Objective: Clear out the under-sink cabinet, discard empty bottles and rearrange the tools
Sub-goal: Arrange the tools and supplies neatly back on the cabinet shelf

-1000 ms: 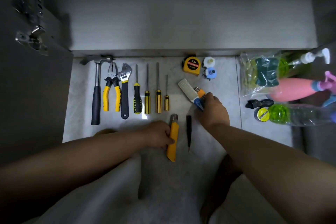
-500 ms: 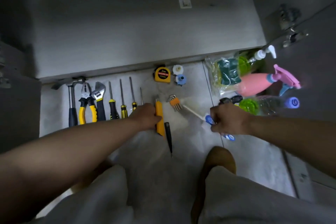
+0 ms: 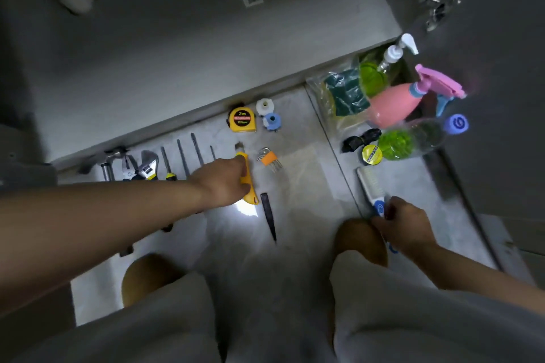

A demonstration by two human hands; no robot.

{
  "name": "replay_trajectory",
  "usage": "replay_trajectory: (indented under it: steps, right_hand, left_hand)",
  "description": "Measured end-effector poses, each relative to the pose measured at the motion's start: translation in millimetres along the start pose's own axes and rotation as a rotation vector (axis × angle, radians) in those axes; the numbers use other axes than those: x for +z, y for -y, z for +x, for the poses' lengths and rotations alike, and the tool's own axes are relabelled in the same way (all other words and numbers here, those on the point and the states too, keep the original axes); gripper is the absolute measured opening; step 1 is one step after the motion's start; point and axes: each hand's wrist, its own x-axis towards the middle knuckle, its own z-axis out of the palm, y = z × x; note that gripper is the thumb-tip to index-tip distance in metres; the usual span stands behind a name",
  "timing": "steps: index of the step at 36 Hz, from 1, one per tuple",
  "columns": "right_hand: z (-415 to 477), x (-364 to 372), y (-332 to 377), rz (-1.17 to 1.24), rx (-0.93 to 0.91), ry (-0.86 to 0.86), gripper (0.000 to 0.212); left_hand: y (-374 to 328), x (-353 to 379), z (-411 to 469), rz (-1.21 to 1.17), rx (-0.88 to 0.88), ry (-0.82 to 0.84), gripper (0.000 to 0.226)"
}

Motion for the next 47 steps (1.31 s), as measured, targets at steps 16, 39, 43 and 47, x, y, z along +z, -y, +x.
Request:
replay_trajectory:
  steps: [16, 39, 43, 47]
  right_hand:
    - [31, 0, 0, 0.545, 0.479, -0.118, 0.025]
    - [1, -44, 162, 0.06, -0.456, 0.675, 0.013]
    - [6, -32, 203, -0.194, -0.602, 0.737, 0.017]
    - [9, -2, 223, -0.579, -0.696, 0.616, 0.026]
  left_hand:
    - [-82, 6, 10, 0.269, 0.365, 0.224, 0.015]
    - [10, -9, 10, 0.562, 0.536, -0.214, 0.047]
    - [18, -2, 14, 0.602, 0.518, -0.204, 0.051]
    - [22, 12, 22, 0.609, 0.447, -0.21, 0.06]
